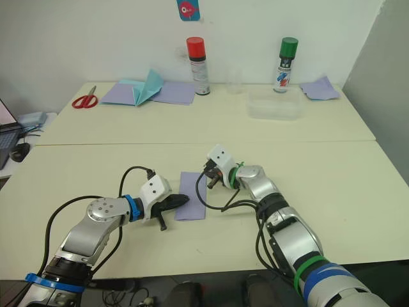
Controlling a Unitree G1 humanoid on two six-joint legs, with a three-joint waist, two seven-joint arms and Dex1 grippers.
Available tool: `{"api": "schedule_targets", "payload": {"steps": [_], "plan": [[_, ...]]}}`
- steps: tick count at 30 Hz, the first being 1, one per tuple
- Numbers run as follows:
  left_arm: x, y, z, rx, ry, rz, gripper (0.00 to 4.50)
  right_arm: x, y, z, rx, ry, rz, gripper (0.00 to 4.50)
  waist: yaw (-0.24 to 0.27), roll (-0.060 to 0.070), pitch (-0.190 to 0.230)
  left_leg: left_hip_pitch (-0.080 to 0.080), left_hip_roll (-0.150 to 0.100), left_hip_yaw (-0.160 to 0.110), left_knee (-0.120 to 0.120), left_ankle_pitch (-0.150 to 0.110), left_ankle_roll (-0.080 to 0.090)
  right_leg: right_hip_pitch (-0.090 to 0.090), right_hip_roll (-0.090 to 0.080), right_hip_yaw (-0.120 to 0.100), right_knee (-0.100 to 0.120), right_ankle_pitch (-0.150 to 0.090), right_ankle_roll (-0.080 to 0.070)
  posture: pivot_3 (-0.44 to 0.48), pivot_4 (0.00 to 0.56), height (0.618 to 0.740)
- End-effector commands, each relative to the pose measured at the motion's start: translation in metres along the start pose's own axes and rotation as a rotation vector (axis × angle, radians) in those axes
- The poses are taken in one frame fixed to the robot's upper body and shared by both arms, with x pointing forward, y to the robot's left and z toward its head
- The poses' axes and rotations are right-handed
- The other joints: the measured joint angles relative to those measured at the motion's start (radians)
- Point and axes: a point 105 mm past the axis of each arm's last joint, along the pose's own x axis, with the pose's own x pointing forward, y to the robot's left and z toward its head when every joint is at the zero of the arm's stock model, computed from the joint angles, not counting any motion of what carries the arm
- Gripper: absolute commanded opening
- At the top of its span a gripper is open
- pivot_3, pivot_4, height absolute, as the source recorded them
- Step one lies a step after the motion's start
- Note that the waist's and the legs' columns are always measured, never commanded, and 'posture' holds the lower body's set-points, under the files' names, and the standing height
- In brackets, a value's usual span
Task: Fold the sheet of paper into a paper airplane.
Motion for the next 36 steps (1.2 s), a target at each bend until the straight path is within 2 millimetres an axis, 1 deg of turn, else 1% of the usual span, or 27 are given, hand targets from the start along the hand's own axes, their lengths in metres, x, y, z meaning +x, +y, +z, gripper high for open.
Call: {"api": "schedule_targets", "payload": {"steps": [1,6,8,9,12,14,17,20,25,29,33,36], "plan": [[0.004,-0.012,-0.032,-0.064,0.114,-0.038,0.0,0.002,0.016,-0.012,-0.034,0.038,0.055,0.03,0.0,0.001,0.0,0.0,0.0,0.0,0.0,0.0,0.0,0.0,0.0,0.0,0.0,0.0,0.0,0.0,0.15,0.74],[0.005,-0.013,-0.032,-0.066,0.114,-0.038,0.0,-0.007,-0.007,0.004,-0.077,-0.042,-0.097,0.03,0.0,0.001,0.0,0.0,0.0,-0.001,0.0,0.0,0.0,0.0,0.0,0.0,0.0,0.0,0.0,0.0,0.15,0.74],[0.005,-0.013,-0.032,-0.067,0.114,-0.038,0.0,-0.011,-0.008,0.006,-0.08,-0.061,-0.088,0.03,0.001,0.001,0.0,0.0,0.0,-0.001,0.0,0.0,0.0,0.0,0.0,0.0,0.0,0.0,0.0,0.0,0.15,0.74],[0.005,-0.013,-0.032,-0.066,0.115,-0.038,0.0,-0.013,-0.005,0.006,-0.084,-0.062,-0.059,0.03,0.002,0.001,0.0,0.0,0.0,-0.001,0.0,0.0,0.0,0.0,0.0,0.0,0.0,0.0,0.0,0.0,0.15,0.74],[0.005,-0.012,-0.032,-0.066,0.116,-0.038,0.0,-0.018,0.014,-0.001,-0.08,-0.044,0.06,0.03,0.003,0.001,0.0,-0.001,0.0,-0.001,0.0,0.0,0.0,0.0,0.0,0.0,0.0,-0.001,-0.001,0.0,0.15,0.74],[0.005,-0.011,-0.033,-0.066,0.116,-0.038,0.0,-0.02,0.024,-0.008,-0.072,-0.021,0.097,0.03,0.003,0.002,0.0,-0.001,0.0,0.0,-0.001,0.0,0.0,0.0,0.0,0.0,0.0,-0.002,0.0,0.0,0.15,0.74],[0.006,-0.011,-0.031,-0.065,0.112,-0.037,0.0,-0.018,0.038,-0.024,-0.061,0.023,0.121,0.03,0.004,0.002,0.0,-0.001,0.0,-0.001,-0.002,0.0,0.0,0.0,0.0,0.0,0.0,-0.002,0.0,0.0,0.15,0.74],[0.006,-0.011,-0.031,-0.065,0.111,-0.037,0.0,-0.018,0.042,-0.029,-0.065,0.039,0.125,0.03,0.003,0.002,-0.001,0.0,0.0,-0.001,-0.002,0.0,0.0,0.0,-0.001,0.0,0.0,-0.002,0.0,0.0,0.15,0.74],[0.006,-0.011,-0.031,-0.065,0.112,-0.036,0.0,-0.02,0.045,-0.03,-0.077,0.043,0.139,0.03,0.003,0.003,-0.003,0.001,0.0,-0.001,-0.002,0.0,0.0,0.0,0.0,-0.001,0.0,-0.003,-0.001,0.0,0.15,0.74],[0.008,-0.012,-0.032,-0.068,0.11,-0.036,0.0,-0.022,0.05,-0.027,-0.097,0.03,0.169,0.03,0.003,0.003,-0.004,0.001,0.0,-0.001,-0.002,0.0,0.0,0.0,0.0,0.0,0.0,-0.003,-0.001,0.0,0.15,0.74],[0.008,-0.012,-0.032,-0.07,0.11,-0.036,0.0,-0.025,0.064,-0.031,-0.111,0.05,0.242,0.03,0.003,0.003,-0.005,0.001,0.0,-0.001,-0.002,0.0,0.0,0.0,0.0,0.0,0.0,-0.003,-0.001,0.0,0.15,0.74],[0.008,-0.012,-0.032,-0.07,0.11,-0.034,0.0,-0.027,0.07,-0.033,-0.1,0.054,0.261,0.03,0.003,0.003,-0.007,0.001,0.0,-0.001,-0.002,0.0,0.0,0.0,0.0,0.0,0.0,-0.003,-0.001,0.0,0.15,0.74]]}}
